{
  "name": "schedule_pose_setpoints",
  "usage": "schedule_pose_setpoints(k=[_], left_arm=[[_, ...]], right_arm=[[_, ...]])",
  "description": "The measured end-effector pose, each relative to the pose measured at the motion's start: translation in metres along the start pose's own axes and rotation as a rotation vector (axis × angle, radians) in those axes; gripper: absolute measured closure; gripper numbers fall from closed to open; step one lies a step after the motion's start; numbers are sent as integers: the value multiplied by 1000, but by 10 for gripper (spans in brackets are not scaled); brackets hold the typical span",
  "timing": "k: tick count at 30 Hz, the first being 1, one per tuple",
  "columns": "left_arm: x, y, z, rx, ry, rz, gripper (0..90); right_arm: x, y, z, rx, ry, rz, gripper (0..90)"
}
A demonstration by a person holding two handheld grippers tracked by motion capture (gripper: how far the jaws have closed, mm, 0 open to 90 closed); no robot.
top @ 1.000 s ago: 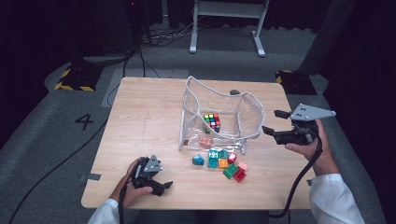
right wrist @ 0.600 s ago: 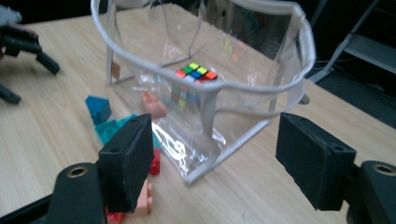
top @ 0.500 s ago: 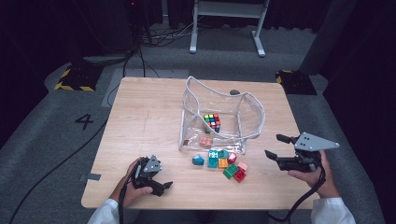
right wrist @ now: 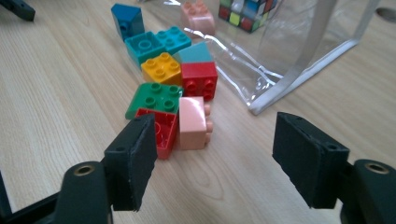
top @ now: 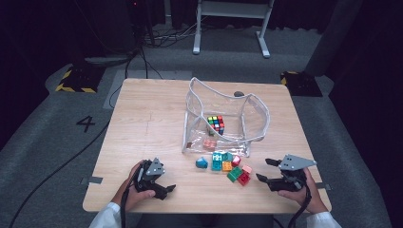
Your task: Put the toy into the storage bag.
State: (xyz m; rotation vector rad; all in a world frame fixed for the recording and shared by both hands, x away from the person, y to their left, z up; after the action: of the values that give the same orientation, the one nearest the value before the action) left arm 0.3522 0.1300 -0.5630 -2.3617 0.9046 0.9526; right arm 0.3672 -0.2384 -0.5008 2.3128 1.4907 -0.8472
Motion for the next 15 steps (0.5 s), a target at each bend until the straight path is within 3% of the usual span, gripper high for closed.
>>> schedule_pose_setpoints(k=[15], left_arm=[[0, 0, 0, 1, 0, 0, 79]], right_arm=[[40, 9, 1, 25, -5, -56, 502]])
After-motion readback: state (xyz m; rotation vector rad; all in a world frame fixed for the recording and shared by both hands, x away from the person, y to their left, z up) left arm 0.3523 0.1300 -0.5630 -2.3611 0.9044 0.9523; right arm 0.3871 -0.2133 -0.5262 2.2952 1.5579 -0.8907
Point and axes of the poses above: each handheld gripper's, and its own axes: x roughly forward along the jaws, z roughly out of its underside, y roughly to its right, the point moved 8 cm from there along x, roughly forward along the jaws, and after that the axes turned 14 degrees about -z, right-handed, at the moved point
